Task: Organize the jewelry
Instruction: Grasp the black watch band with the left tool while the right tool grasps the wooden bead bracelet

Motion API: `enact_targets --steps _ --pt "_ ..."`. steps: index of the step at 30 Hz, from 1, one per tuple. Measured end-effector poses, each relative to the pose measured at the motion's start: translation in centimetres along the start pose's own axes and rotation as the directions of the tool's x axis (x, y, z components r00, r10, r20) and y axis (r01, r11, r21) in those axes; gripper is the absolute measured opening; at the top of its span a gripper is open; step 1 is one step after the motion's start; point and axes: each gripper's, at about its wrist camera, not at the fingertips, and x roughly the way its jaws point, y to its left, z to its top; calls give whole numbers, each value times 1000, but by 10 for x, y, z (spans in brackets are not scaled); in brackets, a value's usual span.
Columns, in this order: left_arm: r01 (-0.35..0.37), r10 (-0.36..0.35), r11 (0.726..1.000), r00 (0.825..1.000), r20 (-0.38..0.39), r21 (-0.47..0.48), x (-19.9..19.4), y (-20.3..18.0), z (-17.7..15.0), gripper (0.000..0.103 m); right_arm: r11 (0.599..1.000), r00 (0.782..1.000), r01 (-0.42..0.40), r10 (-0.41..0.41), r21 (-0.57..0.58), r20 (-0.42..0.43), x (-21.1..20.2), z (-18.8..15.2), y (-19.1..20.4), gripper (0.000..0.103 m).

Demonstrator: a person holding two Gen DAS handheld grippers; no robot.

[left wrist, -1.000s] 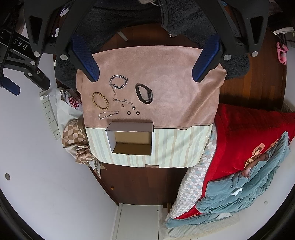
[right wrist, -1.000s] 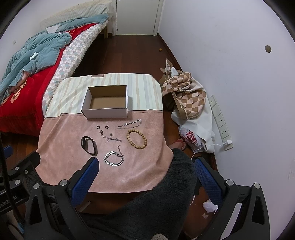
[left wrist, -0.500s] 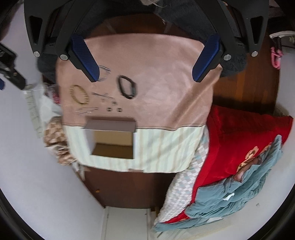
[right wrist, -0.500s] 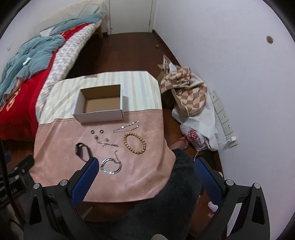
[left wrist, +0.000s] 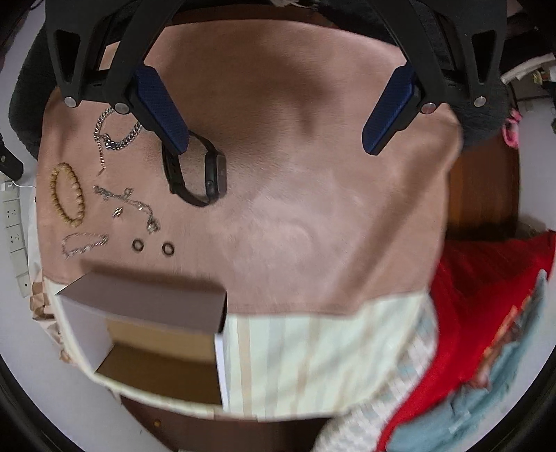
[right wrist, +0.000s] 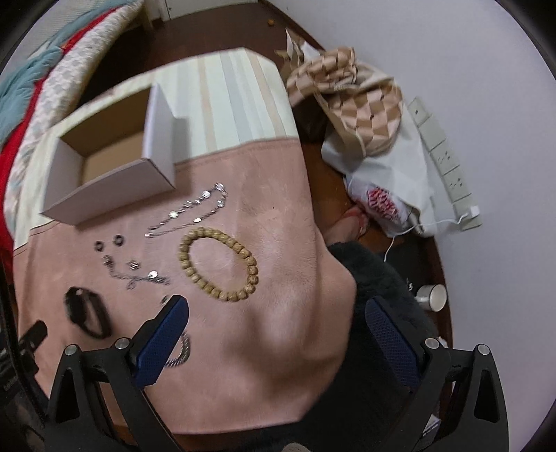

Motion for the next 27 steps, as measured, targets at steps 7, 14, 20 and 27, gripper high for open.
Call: enact_targets --steps 7,14,20,27 --pt "56 -55 998 996 -66 18 38 -16 1 71 1000 998 -12 13 28 -56 46 12 -5 93" --pt "71 -69 994 997 -34 84 47 -29 5 11 999 993 -33 34 15 -114 80 20 0 69" --pt "67 -68 993 998 7 102 39 -30 9 9 997 996 -69 67 -42 -60 72 15 14 24" --pt "79 -80 992 997 14 99 29 -29 22 10 996 997 -62 58 -60 -56 70 13 20 10"
